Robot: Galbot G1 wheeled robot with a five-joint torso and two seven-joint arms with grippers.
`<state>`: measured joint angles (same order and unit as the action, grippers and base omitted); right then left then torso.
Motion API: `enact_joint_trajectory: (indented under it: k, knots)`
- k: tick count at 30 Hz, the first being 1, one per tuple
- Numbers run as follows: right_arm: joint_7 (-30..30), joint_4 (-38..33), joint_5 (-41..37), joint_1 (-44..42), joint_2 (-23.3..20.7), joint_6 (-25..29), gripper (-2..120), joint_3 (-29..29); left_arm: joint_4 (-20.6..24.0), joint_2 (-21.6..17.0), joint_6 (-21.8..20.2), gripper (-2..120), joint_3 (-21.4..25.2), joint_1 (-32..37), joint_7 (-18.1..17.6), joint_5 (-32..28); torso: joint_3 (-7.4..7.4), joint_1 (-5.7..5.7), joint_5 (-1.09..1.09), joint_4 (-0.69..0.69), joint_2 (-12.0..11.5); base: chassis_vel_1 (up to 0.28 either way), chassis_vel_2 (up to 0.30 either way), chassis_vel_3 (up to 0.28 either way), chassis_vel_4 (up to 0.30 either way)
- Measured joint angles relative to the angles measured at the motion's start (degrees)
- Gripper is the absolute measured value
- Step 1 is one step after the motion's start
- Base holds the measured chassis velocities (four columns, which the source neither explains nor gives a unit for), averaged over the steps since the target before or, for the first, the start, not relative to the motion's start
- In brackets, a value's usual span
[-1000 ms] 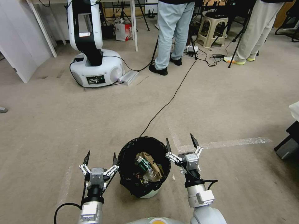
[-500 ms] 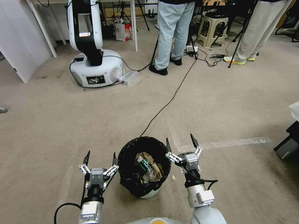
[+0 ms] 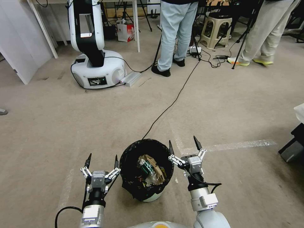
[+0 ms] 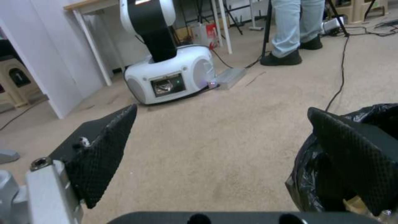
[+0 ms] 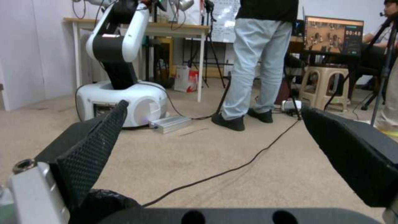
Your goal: Pick up the trash bin, then pick up the garbage from the floor and place it into the trash bin.
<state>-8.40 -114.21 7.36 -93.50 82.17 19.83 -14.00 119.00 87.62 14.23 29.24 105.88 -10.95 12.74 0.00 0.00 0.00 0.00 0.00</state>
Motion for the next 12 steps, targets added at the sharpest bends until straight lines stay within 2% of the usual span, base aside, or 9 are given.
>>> enact_joint_trajectory:
  k: [12]
  knots:
    - [0.01, 0.0, -0.02, 0.0, 0.0, 0.0, 100, 0.0, 0.03, 0.0, -0.01, 100, 0.0, 0.0, 0.0, -0.01, 0.0, 0.0, 0.0, 0.0, 0.0, 0.0, 0.0, 0.0, 0.0]
